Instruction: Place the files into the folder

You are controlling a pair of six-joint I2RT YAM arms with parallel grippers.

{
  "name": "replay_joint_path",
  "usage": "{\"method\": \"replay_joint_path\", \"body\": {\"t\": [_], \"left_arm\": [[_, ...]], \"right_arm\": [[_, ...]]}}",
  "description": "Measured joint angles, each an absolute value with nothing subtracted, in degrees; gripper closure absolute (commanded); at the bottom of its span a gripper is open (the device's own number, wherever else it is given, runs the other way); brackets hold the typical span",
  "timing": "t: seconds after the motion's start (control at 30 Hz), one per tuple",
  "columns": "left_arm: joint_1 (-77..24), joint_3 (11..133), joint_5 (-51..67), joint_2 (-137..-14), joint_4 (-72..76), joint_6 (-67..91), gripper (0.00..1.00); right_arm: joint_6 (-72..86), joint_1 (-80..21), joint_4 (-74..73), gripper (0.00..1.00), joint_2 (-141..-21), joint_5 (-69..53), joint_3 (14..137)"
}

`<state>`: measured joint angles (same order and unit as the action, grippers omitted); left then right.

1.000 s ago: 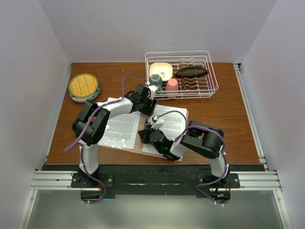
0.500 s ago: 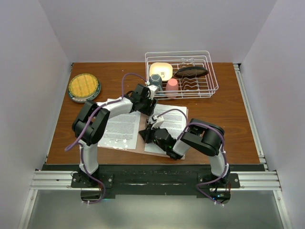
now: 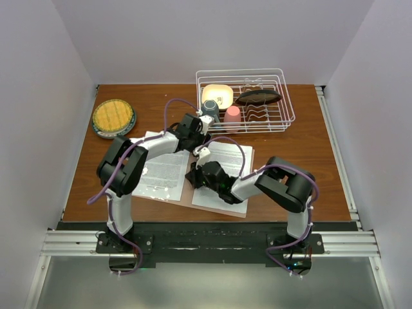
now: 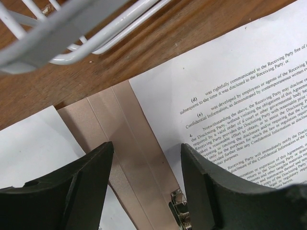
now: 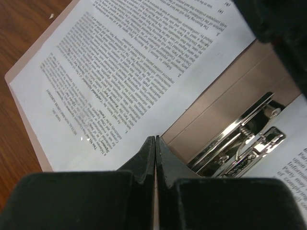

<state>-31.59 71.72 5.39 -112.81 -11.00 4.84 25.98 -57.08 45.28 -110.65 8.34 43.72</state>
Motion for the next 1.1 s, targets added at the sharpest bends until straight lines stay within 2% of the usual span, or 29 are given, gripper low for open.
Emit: {"method": "replay_joint_path", "body": {"t": [0.23,0.33,0.4,0.6,0.77,0.8,0.83,1.03,1.1], "left_arm": [[-31.5,71.5,5.7,-112.7,-10.9,4.8,0.37],[-31.5,71.5,5.7,-112.6,-10.9,4.8,0.37],[-31.4,71.5,5.8,-112.6,-11.1,4.8,0.36],[-30.7,72.1,7.2,-111.7,-14.6,3.6,0.21],[-28.8,72.3,9.6,-109.2,-22.5,0.5,0.00],[-28.2,72.3,10.2,-108.5,-23.7,-0.3,0.00],[-27.0,72.4,10.9,-107.5,-25.1,-1.2,0.00],[-13.2,73.5,15.7,-98.7,-28.2,-5.9,0.00],[-6.6,73.4,17.5,-95.4,-29.0,-7.9,0.00]], "right_arm": [[22.3,-54.2,39.4,0.99,-106.3,6.9,47.6],[20.9,-54.0,37.6,0.89,-104.3,6.4,49.7],[19.9,-54.0,36.2,0.79,-102.5,6.3,50.8],[18.3,-54.1,31.3,0.65,-95.8,6.6,51.8],[18.2,-54.4,27.0,0.57,-89.4,7.6,48.5],[18.2,-54.6,26.2,0.53,-88.5,8.0,47.6],[18.1,-54.8,25.0,0.47,-87.6,8.5,46.6],[16.8,-57.5,14.7,0.43,-86.2,12.2,45.3],[16.7,-58.6,11.6,0.36,-86.2,13.4,45.3]]}}
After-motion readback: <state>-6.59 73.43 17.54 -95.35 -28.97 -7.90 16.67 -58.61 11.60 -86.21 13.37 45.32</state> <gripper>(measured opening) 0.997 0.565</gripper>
